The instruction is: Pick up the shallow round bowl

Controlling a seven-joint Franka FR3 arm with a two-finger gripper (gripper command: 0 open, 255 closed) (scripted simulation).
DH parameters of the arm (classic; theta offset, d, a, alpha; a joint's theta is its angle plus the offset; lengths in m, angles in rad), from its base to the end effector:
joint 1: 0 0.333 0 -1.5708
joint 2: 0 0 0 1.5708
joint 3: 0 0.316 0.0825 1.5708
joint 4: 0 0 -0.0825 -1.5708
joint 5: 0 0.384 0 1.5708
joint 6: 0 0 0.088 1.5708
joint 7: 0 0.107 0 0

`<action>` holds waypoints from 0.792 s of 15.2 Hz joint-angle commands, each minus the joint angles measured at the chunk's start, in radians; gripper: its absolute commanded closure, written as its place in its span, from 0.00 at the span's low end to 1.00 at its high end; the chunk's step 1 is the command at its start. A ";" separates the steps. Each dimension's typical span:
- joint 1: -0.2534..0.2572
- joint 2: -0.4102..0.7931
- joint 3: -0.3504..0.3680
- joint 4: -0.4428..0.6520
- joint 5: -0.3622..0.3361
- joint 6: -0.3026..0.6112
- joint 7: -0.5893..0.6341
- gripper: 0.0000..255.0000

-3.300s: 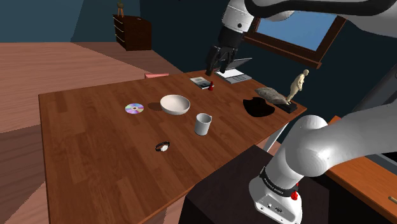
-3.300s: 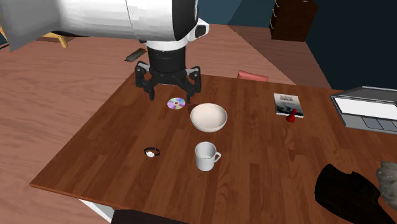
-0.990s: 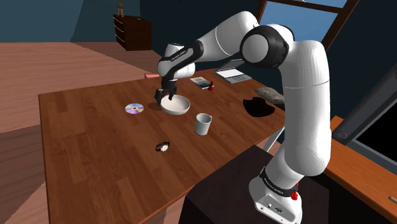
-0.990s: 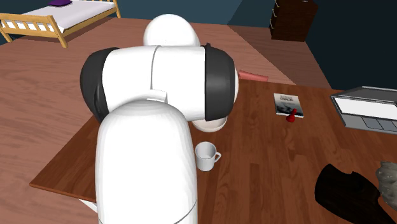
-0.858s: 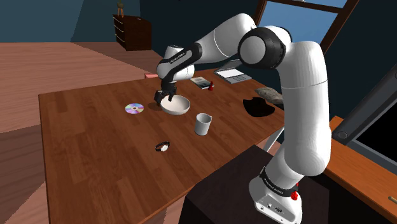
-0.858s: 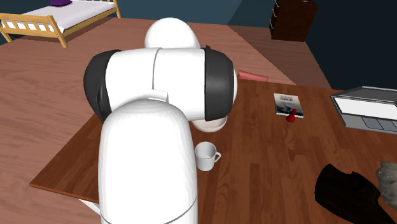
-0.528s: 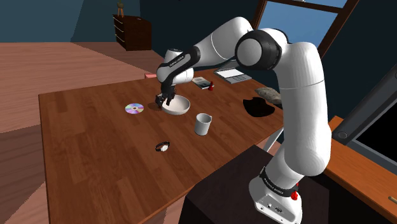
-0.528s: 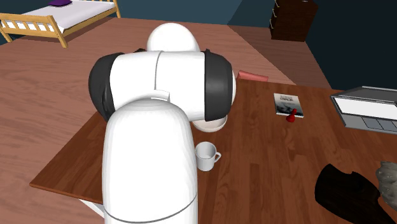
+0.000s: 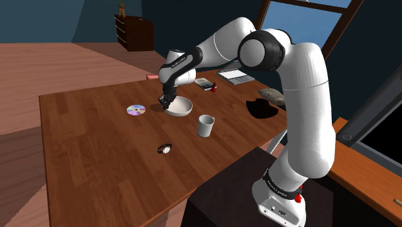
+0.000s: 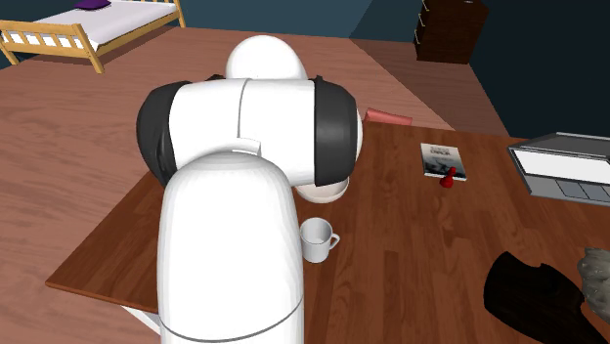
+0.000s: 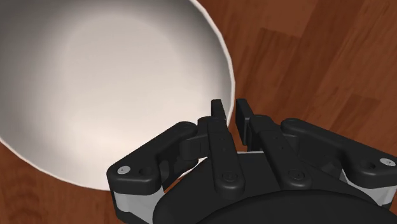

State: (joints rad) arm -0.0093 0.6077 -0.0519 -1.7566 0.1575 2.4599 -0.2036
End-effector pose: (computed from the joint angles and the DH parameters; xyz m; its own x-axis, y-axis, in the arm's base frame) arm 0.6731 -0.0381 0.2318 0.9937 0.0321 0.1073 0.0387 -0.9974 -0.0603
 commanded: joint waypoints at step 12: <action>0.005 -0.093 -0.010 0.009 -0.015 -0.103 0.016 1.00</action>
State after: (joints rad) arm -0.0040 0.5206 -0.0614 -1.7521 0.1439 2.3668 -0.1891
